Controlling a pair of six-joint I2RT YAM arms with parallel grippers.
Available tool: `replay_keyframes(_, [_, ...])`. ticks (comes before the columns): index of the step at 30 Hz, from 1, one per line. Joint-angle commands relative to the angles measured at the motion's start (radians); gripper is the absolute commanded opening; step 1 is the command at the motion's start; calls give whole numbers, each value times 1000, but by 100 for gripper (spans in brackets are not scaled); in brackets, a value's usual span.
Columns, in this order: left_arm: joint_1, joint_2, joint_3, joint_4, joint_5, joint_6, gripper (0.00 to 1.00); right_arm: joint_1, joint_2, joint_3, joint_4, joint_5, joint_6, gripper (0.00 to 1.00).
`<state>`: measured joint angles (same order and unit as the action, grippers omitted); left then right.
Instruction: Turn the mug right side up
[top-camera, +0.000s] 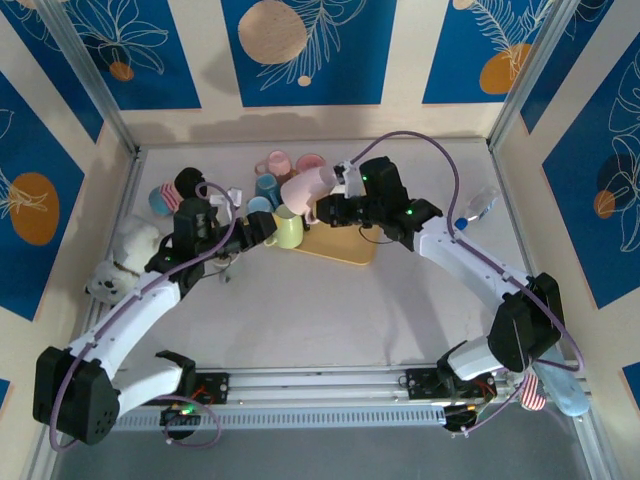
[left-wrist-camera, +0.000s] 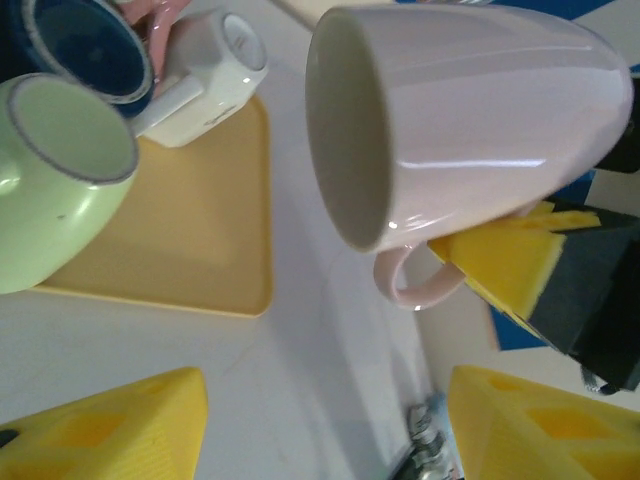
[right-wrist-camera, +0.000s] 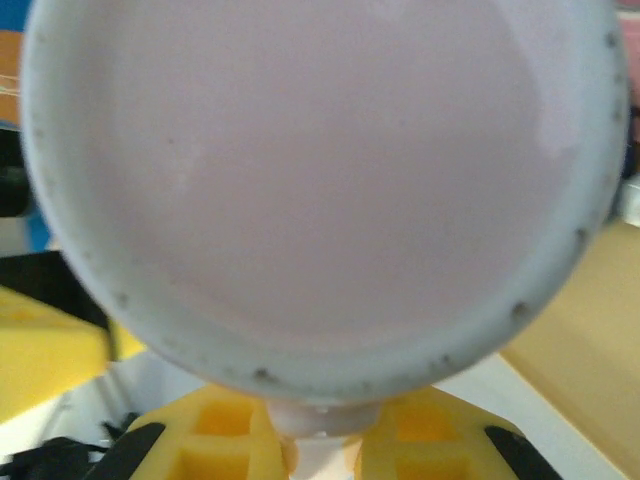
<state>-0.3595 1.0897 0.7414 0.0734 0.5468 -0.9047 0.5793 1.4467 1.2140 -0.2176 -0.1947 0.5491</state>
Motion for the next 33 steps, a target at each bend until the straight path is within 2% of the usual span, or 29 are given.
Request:
replay_keyframes(1, [-14,-19,-42,247,16,-184,65,-9,-32,-12,267,-167,110,0])
replay_keyframes(8, [-44,-31,-54,333,-31,-253,65,-6,14,-24,447,-215,266,0])
replay_keyframes(12, [-46,-36,-84,428,-64,-306,55,-6,32,-34,505,-220,323,0])
replay_keyframes(19, [-56,-18,-79,462,-77,-329,54,-7,47,-33,515,-225,349,0])
replay_keyframes(33, [-82,56,-62,536,-74,-417,46,3,67,-41,575,-258,407,0])
